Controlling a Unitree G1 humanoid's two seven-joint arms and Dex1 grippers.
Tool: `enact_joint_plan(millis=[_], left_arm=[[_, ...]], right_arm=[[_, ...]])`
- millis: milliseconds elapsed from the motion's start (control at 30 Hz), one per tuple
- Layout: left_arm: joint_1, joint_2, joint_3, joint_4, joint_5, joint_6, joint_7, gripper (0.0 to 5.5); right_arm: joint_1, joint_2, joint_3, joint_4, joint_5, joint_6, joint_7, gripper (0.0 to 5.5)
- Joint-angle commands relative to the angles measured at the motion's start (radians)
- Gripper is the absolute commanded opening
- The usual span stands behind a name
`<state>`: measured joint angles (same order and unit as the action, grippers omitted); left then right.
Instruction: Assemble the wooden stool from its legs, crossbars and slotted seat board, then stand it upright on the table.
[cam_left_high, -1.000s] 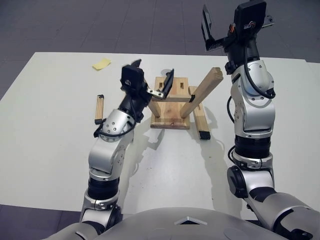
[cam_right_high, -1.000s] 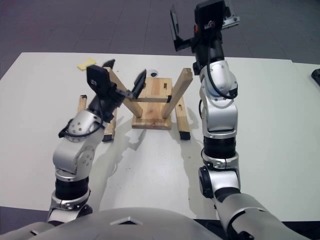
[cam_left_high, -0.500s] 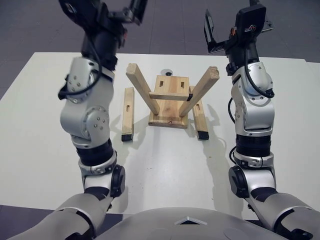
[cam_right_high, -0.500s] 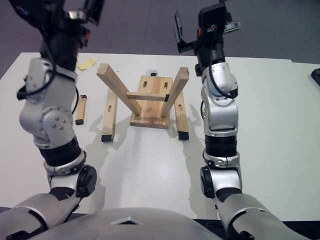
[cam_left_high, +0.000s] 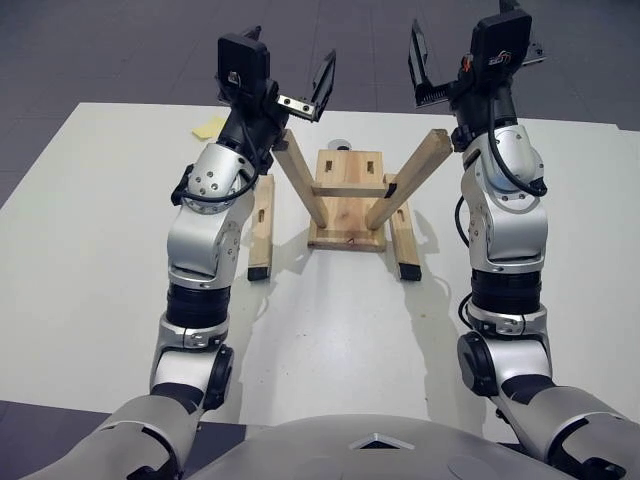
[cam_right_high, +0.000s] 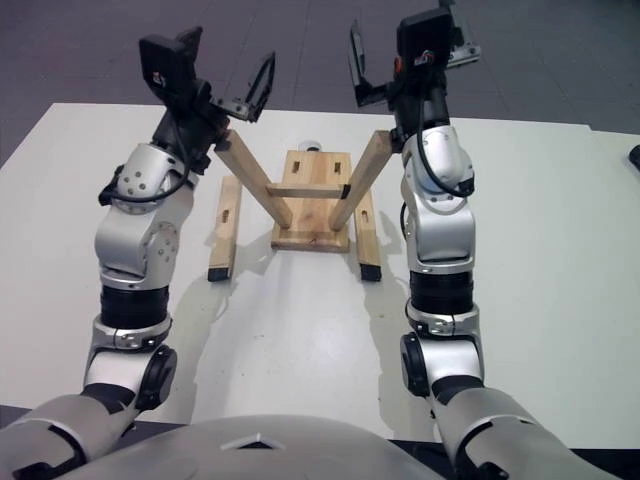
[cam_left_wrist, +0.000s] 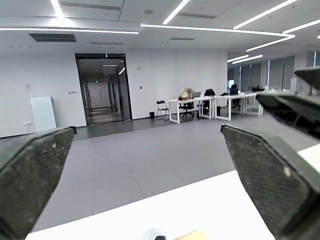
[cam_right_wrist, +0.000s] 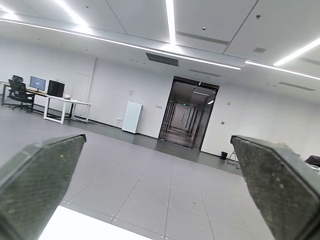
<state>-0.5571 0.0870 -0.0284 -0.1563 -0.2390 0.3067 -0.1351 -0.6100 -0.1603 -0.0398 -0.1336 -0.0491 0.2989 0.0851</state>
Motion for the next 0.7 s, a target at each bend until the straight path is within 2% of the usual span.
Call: enact_joint_plan(millis=[33, 133, 300, 367, 467, 600, 700], left_arm=[[0.016, -0.050, 0.064, 0.015, -0.037, 0.014, 0.053, 5.40], [-0.026, -0.064, 0.151, -0.061, -0.059, 0.004, 0.137, 5.40], [0.025, -0.021, 0.304, -0.090, 0.007, 0.131, 0.332, 5.40], [0.112, 0.037, 0.242, -0.076, 0.090, 0.224, 0.326, 5.40], [0.231, 0.091, 0.085, -0.142, 0.181, 0.288, 0.267, 5.40], [0.293, 0.044, -0.127, -0.237, 0.263, 0.320, 0.251, 5.40], [0.283, -0.005, -0.220, -0.229, 0.309, 0.318, 0.260, 5.40]], right_arm=[[0.019, 0.000, -0.008, -0.002, -0.006, -0.010, -0.022, 5.39], [0.027, -0.003, -0.065, -0.003, -0.034, -0.041, -0.110, 5.39], [0.071, -0.040, -0.293, 0.008, -0.106, 0.002, -0.373, 5.39], [0.120, -0.068, -0.287, 0.029, -0.123, 0.032, -0.350, 5.39], [0.209, -0.078, -0.182, 0.021, -0.161, 0.041, -0.276, 5.39], [0.308, 0.014, -0.020, -0.077, -0.167, 0.056, -0.227, 5.39], [0.339, 0.076, 0.066, -0.130, -0.177, 0.073, -0.224, 5.39]])
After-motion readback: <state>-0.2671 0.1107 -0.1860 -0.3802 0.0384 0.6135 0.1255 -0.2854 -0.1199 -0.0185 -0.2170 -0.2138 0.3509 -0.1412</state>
